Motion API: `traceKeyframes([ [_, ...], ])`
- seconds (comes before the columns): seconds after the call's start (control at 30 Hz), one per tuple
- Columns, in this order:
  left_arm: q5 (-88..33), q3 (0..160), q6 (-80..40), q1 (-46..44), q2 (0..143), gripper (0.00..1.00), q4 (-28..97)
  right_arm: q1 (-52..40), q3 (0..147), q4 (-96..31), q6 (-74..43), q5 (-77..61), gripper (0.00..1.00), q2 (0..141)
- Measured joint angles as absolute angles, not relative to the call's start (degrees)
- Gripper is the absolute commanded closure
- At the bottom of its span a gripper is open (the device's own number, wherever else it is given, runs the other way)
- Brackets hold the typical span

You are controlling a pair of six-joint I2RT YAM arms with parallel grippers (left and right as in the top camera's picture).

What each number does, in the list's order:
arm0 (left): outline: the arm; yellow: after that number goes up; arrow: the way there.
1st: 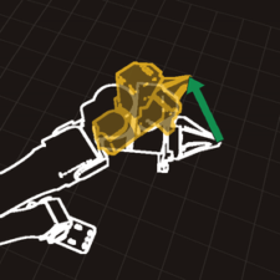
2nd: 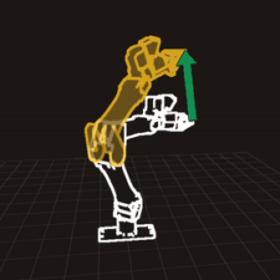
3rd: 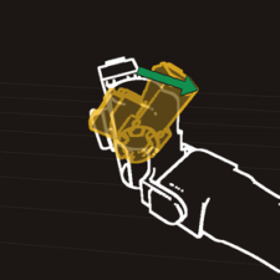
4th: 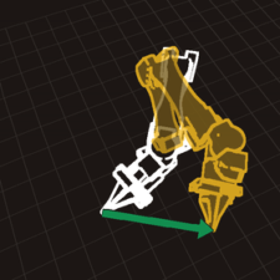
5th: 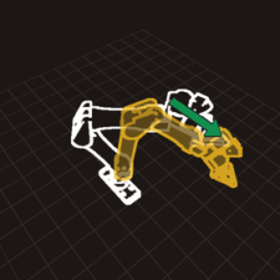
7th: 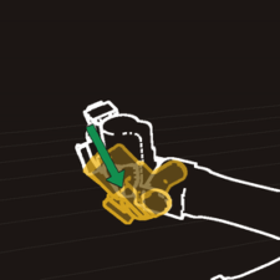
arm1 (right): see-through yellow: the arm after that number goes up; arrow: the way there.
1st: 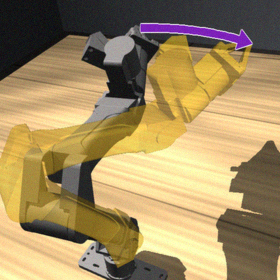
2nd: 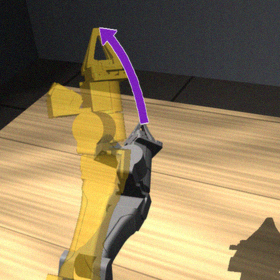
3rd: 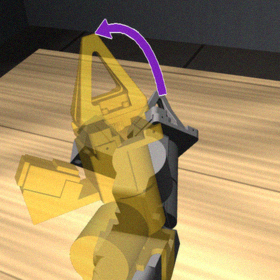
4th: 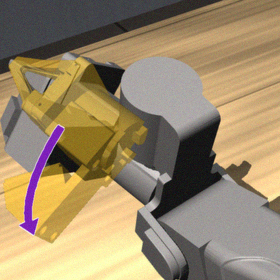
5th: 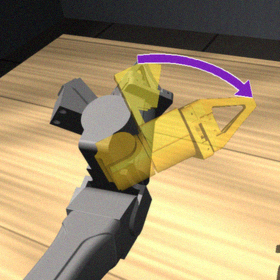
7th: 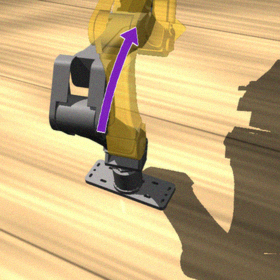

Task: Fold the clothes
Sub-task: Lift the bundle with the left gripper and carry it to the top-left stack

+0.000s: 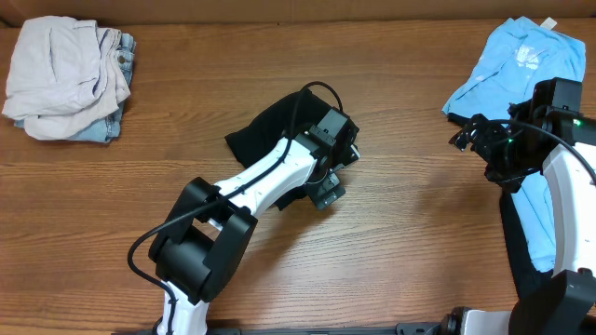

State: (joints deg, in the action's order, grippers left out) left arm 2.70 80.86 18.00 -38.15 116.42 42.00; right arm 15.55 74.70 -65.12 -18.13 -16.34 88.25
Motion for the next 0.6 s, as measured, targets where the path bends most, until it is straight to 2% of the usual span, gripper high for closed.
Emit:
traceKeyframes([
  [0.13,3.9,77.8,18.0,-38.2,116.4,0.07,37.0,15.6,74.7,-65.1,-18.1,-16.3,0.00,88.2],
  [0.23,4.6,76.7,17.9,-38.2,116.0,0.14,34.0,15.6,74.7,-65.1,-18.1,-16.3,0.00,88.2],
  [0.47,5.9,75.0,17.4,-38.1,115.7,0.53,30.0,15.6,74.7,-65.1,-18.0,-16.3,0.00,88.2],
  [0.6,6.4,74.7,17.4,-37.5,115.7,0.59,29.6,15.6,74.7,-65.2,-18.0,-16.3,0.00,88.2],
])
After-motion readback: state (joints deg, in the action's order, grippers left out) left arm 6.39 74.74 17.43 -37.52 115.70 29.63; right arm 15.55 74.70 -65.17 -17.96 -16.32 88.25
